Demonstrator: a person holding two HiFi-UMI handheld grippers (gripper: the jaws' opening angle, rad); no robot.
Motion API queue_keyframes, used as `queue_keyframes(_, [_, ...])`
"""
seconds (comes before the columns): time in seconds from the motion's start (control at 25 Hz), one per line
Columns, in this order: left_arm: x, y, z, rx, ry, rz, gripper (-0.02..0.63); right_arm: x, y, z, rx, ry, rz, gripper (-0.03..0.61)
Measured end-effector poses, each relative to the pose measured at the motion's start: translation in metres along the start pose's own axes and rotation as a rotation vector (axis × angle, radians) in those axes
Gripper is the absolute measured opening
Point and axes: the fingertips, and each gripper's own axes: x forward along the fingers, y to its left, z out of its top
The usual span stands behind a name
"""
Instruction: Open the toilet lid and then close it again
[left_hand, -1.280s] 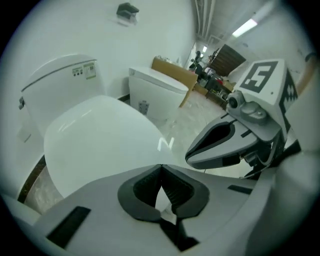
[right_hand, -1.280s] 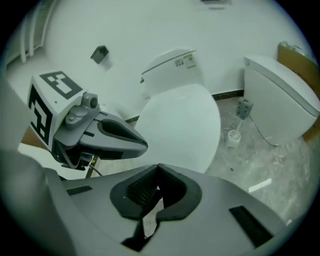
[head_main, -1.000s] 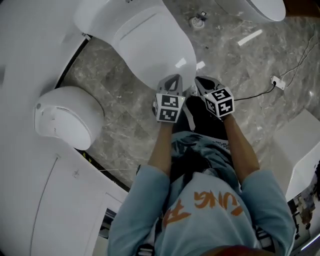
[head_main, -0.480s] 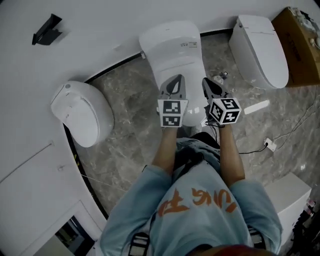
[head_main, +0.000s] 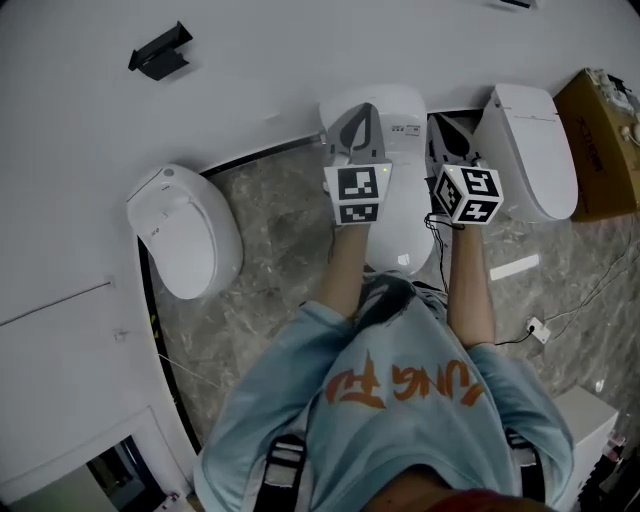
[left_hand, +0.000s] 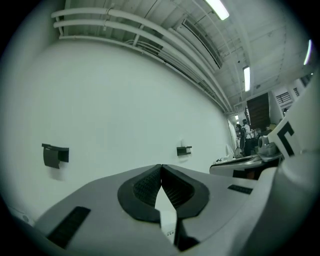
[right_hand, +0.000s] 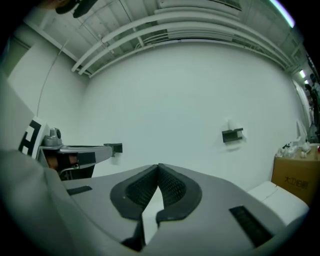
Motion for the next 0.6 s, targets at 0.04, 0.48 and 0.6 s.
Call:
queue_keyframes(0.04, [0.001,0.004,0.007,0.007,-0.014,0.003,0.028,0.003,0.003,0.008,-0.016,-0.014,0.001,0.012])
queue_keyframes(0.48, [0.005,0.032,0.044,0.033,-0.106,0.022,0.026,0.017,0.014,0.060,-0.082,-0.113,-0.027,0.012])
queue_keyframes(0.6, [0.009,0.036,0.048,0.030,-0.115,0.015,0.028,0.023,0.017,0.066,-0.091,-0.117,-0.026,0.012])
